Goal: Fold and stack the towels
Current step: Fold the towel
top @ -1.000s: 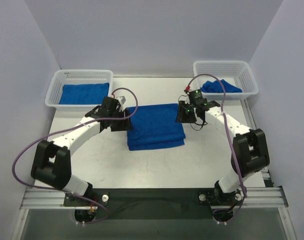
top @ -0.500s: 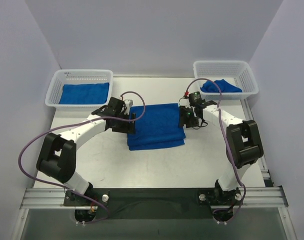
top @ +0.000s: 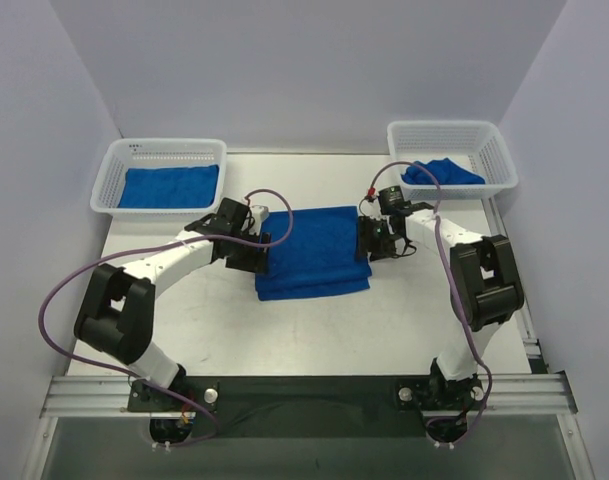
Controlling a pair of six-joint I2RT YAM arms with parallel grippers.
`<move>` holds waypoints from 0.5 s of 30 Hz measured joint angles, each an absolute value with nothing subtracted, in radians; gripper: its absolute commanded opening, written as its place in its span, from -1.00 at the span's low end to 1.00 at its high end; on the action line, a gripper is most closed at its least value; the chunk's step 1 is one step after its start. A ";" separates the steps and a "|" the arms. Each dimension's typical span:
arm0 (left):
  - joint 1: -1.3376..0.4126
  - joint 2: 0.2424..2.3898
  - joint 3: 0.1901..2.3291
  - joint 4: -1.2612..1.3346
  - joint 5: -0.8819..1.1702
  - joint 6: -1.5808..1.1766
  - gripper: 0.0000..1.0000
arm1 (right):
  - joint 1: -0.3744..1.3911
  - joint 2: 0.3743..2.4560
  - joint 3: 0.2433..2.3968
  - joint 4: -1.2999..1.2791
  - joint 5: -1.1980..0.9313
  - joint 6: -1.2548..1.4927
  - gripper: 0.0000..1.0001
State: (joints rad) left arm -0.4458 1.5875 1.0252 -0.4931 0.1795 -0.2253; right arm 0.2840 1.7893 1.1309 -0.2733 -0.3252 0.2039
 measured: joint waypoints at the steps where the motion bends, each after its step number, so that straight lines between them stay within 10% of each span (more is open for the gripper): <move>1: -0.446 1.588 1.025 -0.493 0.186 -0.225 0.29 | 0.284 1.790 1.130 -0.273 -0.328 0.204 -0.09; 15: -0.446 1.598 1.002 -0.494 0.252 -0.160 0.23 | 0.281 1.790 1.106 -0.268 -0.350 0.191 -0.10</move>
